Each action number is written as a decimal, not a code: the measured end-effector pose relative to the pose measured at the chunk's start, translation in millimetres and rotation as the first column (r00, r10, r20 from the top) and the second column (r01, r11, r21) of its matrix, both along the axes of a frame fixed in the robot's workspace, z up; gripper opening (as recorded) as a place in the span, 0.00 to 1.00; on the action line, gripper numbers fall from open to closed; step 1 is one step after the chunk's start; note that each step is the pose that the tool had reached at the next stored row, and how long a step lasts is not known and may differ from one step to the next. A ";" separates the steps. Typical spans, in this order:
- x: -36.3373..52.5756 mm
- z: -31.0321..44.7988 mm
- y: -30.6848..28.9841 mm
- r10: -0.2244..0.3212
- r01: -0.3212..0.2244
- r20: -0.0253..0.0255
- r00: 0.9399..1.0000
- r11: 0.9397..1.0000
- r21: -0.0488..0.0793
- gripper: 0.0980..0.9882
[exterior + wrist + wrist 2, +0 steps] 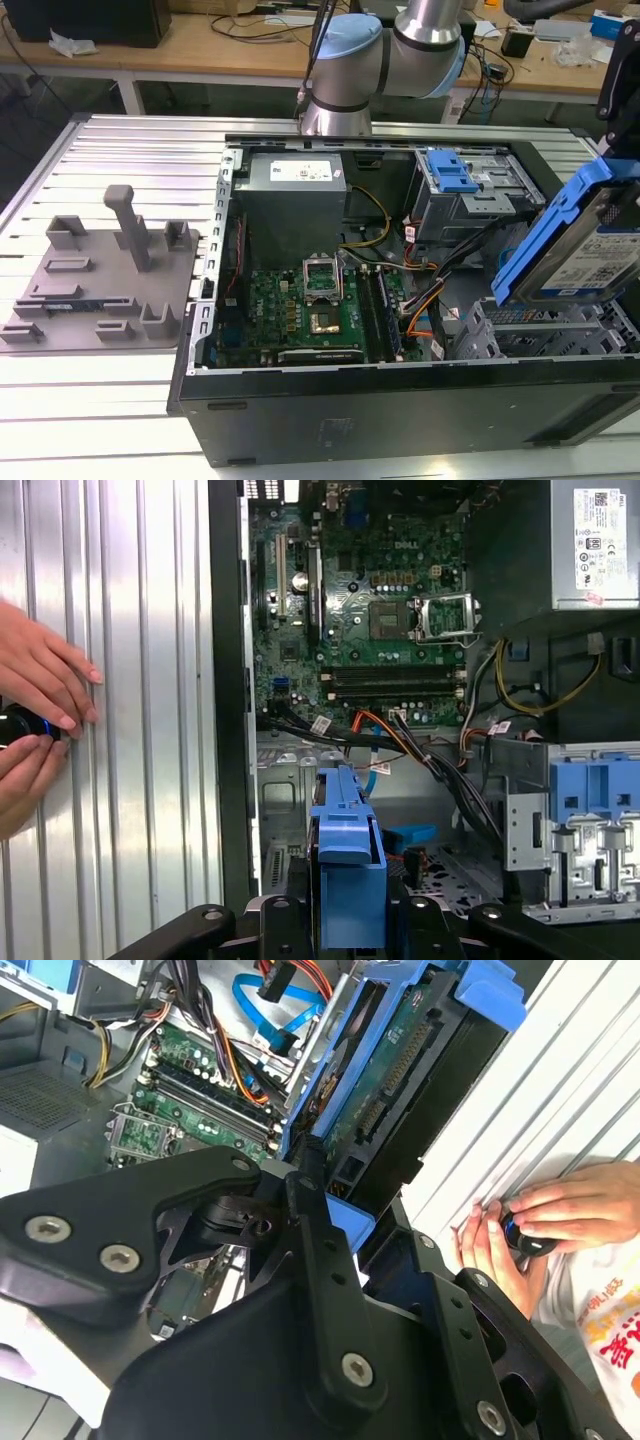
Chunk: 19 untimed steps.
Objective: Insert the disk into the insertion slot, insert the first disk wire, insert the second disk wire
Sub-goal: 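Insert the disk into the insertion slot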
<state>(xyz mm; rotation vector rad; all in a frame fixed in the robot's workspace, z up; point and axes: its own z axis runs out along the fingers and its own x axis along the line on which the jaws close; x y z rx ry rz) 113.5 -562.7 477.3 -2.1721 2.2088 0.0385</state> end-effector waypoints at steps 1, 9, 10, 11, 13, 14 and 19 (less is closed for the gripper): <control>0.1 -0.5 0.0 0.000 0.000 0.000 1.000 1.000 0.000 0.30; 1.2 -6.6 1.3 0.002 -0.002 0.000 1.000 1.000 0.000 0.30; 1.2 -7.9 1.4 0.002 -0.002 0.000 1.000 1.000 0.000 0.30; 1.2 -8.8 1.6 0.002 -0.002 0.000 1.000 1.000 0.000 0.30; 1.2 -10.7 2.0 0.002 -0.002 0.000 1.000 1.000 0.000 0.30; 1.2 -11.7 2.4 0.002 -0.002 0.000 1.000 1.000 0.000 0.30; 1.4 -15.1 2.9 0.002 -0.002 0.000 1.000 1.000 0.000 0.30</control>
